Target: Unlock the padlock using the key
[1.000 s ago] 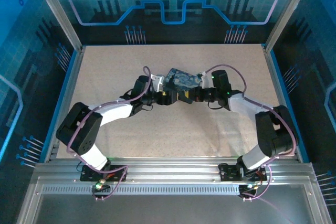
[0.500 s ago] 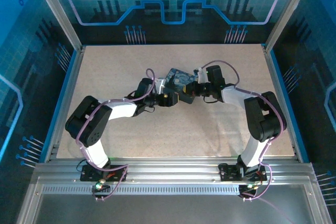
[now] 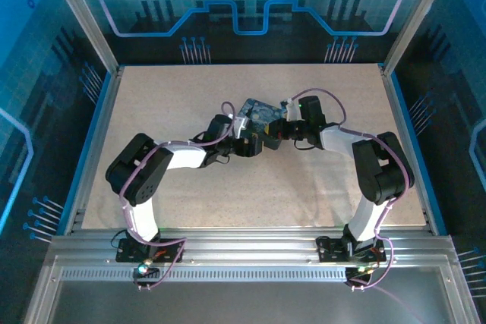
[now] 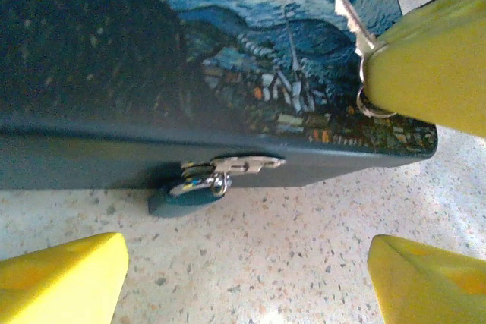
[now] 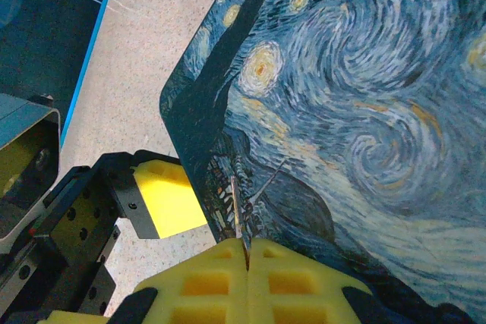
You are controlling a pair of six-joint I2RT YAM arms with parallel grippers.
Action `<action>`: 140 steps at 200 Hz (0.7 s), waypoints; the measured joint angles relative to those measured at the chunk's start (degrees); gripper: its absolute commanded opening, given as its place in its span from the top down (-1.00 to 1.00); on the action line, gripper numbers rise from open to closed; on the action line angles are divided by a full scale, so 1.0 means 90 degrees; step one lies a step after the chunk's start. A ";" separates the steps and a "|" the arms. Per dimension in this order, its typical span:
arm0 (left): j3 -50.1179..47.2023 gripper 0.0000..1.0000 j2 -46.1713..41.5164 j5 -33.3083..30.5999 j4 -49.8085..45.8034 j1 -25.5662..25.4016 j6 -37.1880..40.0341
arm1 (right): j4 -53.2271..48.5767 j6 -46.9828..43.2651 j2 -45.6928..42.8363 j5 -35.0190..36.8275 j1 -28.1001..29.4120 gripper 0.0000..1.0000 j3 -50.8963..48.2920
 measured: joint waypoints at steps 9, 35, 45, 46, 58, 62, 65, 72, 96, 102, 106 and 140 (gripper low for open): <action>0.0046 -0.68 0.0044 -0.0090 0.0015 -0.0032 0.0046 | 0.0034 0.0000 -0.0007 -0.0002 0.0000 1.00 -0.0015; 0.0187 -0.67 0.0245 -0.0250 0.0051 -0.0070 0.0175 | 0.0068 0.0000 -0.0010 0.0000 0.0000 1.00 -0.0034; 0.0245 -0.66 0.0345 -0.0277 0.0058 -0.0070 0.0199 | 0.0090 0.0000 -0.0010 -0.0002 0.0000 1.00 -0.0044; 0.0255 -0.66 0.0362 -0.0287 0.0058 -0.0070 0.0202 | 0.0090 0.0000 -0.0010 -0.0002 0.0000 1.00 -0.0044; 0.0306 -0.66 0.0461 -0.0304 0.0053 -0.0070 0.0219 | 0.0097 0.0000 -0.0012 -0.0010 0.0000 1.00 -0.0046; 0.0325 -0.66 0.0498 -0.0313 0.0058 -0.0070 0.0219 | 0.0097 0.0000 -0.0010 -0.0012 0.0000 1.00 -0.0046; 0.0335 -0.65 0.0512 -0.0313 0.0051 -0.0068 0.0221 | 0.0100 0.0000 -0.0012 -0.0015 0.0000 1.00 -0.0046; 0.0372 -0.64 0.0559 -0.0313 0.0053 -0.0070 0.0221 | 0.0100 0.0000 -0.0010 -0.0015 0.0000 1.00 -0.0046; 0.0505 -0.59 0.0690 -0.0313 0.0051 -0.0068 0.0221 | 0.0131 0.0000 -0.0010 -0.0015 0.0000 1.00 -0.0056; 0.0539 -0.57 0.0721 -0.0313 0.0051 -0.0068 0.0221 | 0.0138 0.0000 -0.0012 -0.0015 0.0000 1.00 -0.0058; 0.0556 -0.56 0.0741 -0.0313 0.0051 -0.0068 0.0221 | 0.0146 0.0000 -0.0012 -0.0017 0.0000 1.00 -0.0061; 0.0682 -0.45 0.0862 -0.0308 0.0044 -0.0070 0.0221 | 0.0182 0.0000 -0.0012 -0.0015 0.0000 1.00 -0.0073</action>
